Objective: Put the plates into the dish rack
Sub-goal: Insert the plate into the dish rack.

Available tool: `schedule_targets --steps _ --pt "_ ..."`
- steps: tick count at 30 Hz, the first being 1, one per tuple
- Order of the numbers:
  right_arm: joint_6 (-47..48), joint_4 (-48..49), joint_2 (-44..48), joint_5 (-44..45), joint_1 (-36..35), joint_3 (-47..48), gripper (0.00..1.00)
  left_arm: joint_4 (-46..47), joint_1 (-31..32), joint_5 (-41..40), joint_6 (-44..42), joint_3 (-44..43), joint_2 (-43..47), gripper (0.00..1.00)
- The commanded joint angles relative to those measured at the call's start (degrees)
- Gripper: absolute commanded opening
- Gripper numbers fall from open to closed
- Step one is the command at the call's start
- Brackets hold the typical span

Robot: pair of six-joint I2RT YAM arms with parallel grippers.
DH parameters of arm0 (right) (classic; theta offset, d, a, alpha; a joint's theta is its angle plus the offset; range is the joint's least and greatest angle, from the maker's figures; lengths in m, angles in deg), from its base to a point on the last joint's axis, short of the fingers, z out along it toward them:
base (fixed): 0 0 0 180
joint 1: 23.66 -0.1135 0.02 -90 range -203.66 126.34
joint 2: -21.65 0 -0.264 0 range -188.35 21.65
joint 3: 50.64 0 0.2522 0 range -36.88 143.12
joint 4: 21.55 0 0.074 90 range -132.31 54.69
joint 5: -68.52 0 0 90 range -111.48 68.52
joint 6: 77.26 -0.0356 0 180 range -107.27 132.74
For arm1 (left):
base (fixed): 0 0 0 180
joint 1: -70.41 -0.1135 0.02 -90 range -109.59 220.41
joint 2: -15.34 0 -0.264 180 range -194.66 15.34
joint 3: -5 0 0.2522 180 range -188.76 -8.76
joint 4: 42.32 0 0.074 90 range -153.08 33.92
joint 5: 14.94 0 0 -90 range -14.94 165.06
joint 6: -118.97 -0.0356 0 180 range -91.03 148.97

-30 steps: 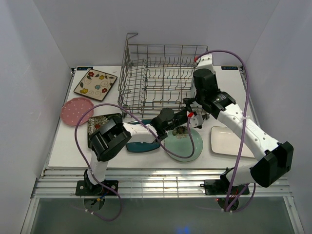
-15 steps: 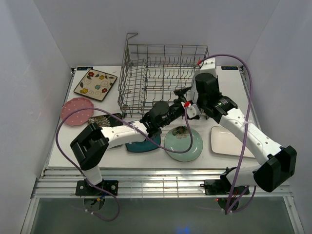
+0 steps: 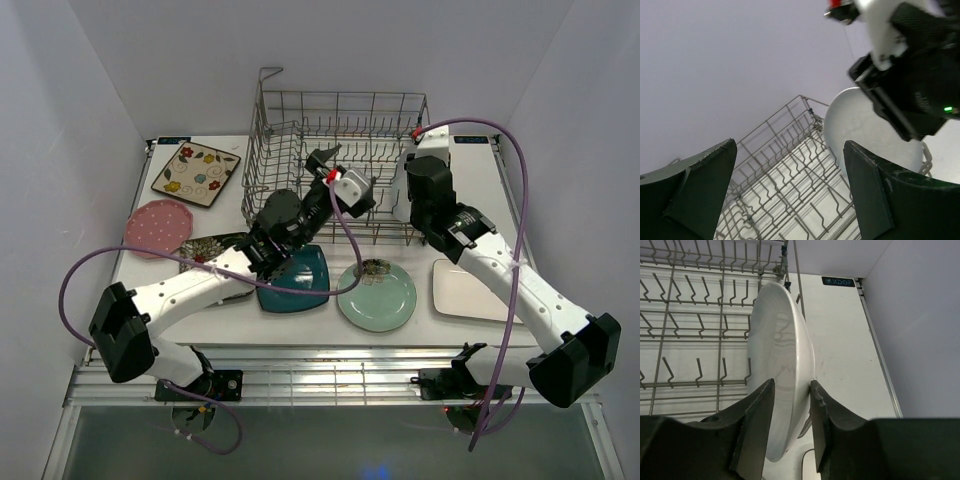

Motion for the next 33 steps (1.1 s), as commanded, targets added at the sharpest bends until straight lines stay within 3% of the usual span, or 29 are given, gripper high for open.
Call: schedule_targets --steps 1,9,22,33 --pt "-2.21 4.28 2.29 -2.79 -0.59 -0.08 0.42 -3.37 -3.21 -3.56 3.65 2.74 6.01 0.98" --pt "-2.48 4.99 4.57 -4.02 -0.59 -1.49 0.56 -7.14 -9.98 -6.55 5.5 7.41 12.62 0.98" --pt "-3.79 4.28 9.76 -5.16 -0.59 -3.33 0.59 -10.76 -14.37 -9.62 8.93 10.49 16.23 0.98" --pt "-8.98 5.51 20.99 -13.68 -0.59 -13.51 0.63 -14.8 -25.62 -6.9 17.45 11.72 19.3 0.98"
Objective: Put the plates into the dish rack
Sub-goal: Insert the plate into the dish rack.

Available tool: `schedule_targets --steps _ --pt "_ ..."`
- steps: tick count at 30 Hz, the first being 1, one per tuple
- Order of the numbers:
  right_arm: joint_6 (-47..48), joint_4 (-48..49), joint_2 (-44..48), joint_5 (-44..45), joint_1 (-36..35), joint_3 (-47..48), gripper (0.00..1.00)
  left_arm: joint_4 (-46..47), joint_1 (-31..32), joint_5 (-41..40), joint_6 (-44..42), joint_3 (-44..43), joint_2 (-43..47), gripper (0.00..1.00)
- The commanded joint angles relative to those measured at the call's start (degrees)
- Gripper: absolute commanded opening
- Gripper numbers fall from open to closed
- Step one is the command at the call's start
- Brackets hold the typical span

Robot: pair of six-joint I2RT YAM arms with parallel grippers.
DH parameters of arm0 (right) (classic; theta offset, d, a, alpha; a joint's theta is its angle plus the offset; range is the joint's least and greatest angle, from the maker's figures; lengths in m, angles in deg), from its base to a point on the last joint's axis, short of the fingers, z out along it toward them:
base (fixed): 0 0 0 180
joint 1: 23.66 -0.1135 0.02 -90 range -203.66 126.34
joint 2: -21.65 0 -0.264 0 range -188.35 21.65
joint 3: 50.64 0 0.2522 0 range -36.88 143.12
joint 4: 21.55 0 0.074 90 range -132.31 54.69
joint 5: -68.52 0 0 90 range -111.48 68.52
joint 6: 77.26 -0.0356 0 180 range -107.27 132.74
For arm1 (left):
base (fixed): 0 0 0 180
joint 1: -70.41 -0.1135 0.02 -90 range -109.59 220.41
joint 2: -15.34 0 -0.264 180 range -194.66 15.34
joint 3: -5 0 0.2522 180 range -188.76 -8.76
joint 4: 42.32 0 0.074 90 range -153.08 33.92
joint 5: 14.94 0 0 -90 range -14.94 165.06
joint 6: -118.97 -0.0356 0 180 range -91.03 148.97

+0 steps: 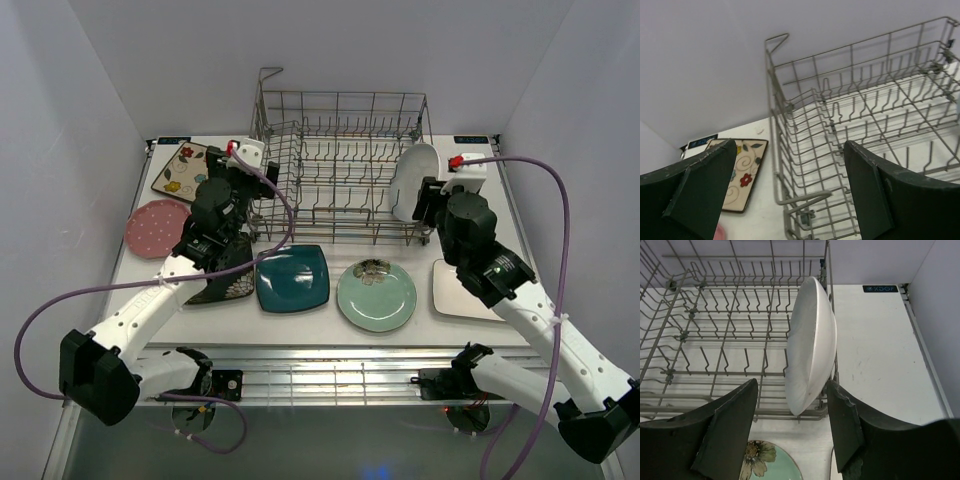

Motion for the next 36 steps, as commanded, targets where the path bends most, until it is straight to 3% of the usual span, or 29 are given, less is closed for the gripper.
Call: schedule_targets --steps 1,24,36 --pt "-3.84 2.8 4.33 -4.37 -0.33 -3.89 0.64 -1.53 -2.22 1.12 4.38 0.44 4.29 0.98" --pt "-22.83 -1.59 22.87 -16.42 -0.33 -29.46 0.63 -3.99 -2.13 7.45 6.67 3.08 7.45 0.98" --pt "-35.65 -3.96 23.23 -21.69 -0.33 -38.35 0.61 -3.99 -2.13 8.68 6.67 3.52 7.81 0.98"
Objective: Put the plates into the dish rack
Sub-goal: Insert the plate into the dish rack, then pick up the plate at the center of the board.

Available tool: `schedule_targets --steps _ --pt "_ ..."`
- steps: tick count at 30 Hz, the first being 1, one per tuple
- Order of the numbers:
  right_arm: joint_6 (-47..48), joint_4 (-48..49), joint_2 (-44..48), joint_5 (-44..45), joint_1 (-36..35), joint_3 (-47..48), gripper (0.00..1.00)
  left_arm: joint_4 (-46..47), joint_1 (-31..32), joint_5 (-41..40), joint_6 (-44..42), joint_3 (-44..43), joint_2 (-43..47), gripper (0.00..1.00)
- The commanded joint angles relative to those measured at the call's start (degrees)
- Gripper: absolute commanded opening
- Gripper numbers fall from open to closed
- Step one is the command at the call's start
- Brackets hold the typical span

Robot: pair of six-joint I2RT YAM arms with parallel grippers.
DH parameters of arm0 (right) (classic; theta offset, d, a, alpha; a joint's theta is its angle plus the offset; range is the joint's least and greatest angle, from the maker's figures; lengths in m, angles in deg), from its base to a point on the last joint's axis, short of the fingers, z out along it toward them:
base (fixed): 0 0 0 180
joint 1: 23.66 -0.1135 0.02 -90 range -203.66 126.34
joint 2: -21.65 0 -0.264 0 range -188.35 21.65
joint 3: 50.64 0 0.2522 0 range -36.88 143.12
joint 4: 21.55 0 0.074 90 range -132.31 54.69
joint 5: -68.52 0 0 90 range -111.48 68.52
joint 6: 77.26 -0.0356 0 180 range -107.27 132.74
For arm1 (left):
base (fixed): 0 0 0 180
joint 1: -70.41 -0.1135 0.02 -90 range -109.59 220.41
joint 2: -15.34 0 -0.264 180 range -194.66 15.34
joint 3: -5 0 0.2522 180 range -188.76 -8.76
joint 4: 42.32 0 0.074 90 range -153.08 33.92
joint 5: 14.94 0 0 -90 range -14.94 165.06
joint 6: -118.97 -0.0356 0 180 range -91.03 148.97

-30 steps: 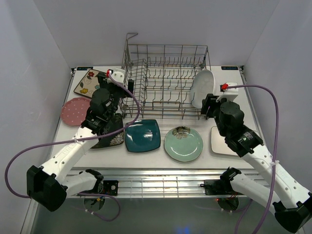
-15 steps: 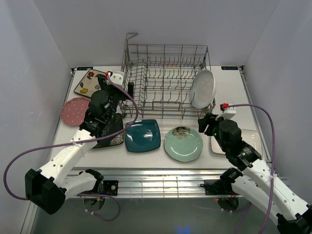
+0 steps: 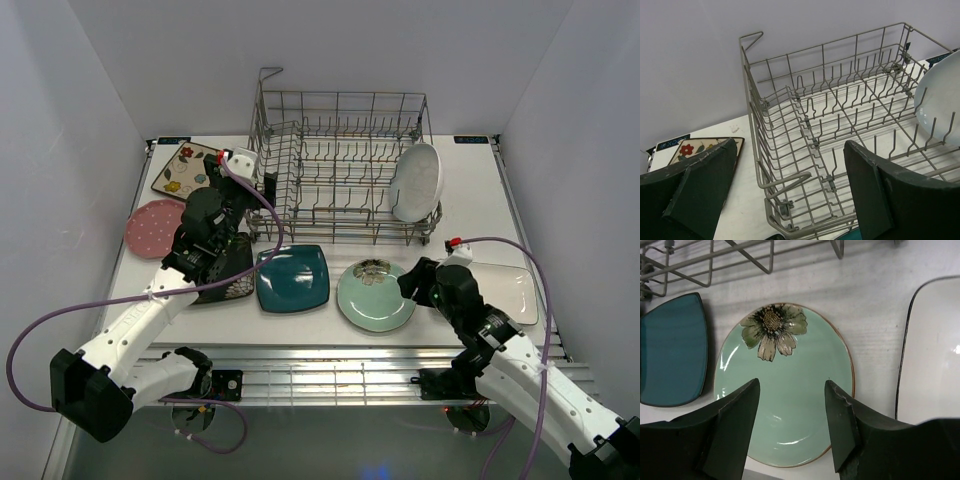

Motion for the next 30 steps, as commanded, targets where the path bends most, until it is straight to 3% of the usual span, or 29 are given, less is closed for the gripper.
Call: schedule_targets --steps 1,10,30 --pt "-7.44 -0.55 0.44 -1.54 -0.33 -1.61 0.6 -0.5 0.03 1.07 0.66 0.44 1.62 0.98" --pt "-19.21 -7.22 2.9 0.74 -0.33 -4.42 0.55 -0.5 0.03 1.16 0.75 0.61 1.53 0.98" --pt "-20.9 -4.6 -1.15 -3.3 -0.33 -8.64 0.52 -0.41 0.12 0.81 1.01 1.93 0.92 0.98"
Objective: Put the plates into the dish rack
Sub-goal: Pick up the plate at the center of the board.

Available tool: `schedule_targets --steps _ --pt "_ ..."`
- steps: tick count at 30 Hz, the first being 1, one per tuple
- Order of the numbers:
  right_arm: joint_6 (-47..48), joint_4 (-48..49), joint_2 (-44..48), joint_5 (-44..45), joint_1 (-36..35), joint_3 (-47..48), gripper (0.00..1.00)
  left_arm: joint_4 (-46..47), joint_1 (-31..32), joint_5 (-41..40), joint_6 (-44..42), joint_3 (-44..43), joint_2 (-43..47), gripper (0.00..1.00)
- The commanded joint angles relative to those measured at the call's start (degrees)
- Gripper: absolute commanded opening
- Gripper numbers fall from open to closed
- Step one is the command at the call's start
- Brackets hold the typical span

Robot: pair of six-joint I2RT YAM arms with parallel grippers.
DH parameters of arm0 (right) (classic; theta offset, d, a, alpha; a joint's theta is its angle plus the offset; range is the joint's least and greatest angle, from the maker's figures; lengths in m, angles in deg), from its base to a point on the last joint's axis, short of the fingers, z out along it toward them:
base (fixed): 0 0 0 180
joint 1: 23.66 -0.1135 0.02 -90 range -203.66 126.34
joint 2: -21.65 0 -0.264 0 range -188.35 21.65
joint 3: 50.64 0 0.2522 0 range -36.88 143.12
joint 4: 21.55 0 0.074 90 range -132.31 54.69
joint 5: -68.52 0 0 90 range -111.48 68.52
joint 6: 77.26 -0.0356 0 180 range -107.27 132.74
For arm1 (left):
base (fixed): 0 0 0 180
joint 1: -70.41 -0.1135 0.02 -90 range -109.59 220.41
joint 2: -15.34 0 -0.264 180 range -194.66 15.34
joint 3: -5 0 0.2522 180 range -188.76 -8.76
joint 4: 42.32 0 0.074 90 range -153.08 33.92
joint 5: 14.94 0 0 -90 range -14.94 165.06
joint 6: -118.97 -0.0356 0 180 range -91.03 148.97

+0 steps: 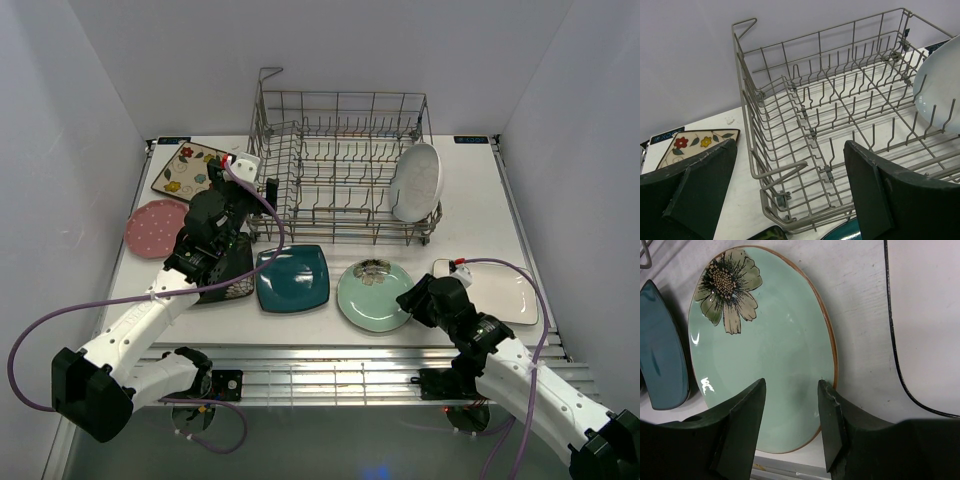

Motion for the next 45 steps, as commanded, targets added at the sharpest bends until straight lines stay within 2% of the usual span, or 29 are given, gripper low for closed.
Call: schedule_targets --steps 1,11,21,28,39,45 --pt "0.01 -1.47 -0.01 -0.24 -0.33 -0.34 0.52 0.29 0.1 0.2 0.51 0.03 0.83 0.98" --pt "0.45 -8.23 2.72 0.55 -0.33 2.74 0.54 0.38 0.01 0.29 0.6 0.12 0.39 0.98" --pt "-0.07 -10.44 4.3 -1.29 -0.33 2.91 0.54 0.64 0.01 0.2 0.33 0.29 0.3 0.98" --pt "0.98 -10.09 7.55 -2.7 -0.33 4.06 0.64 0.82 0.01 0.29 0.24 0.56 0.48 0.98" --pt "0.98 -19.14 7.55 -2.0 -0.33 9.94 0.68 1.26 0.1 0.11 -0.37 0.91 0.39 0.98" --pt "0.89 -18.71 6.85 -2.17 -0.33 8.63 0.68 1.34 0.1 0.11 -0.46 1.08 0.48 0.98"
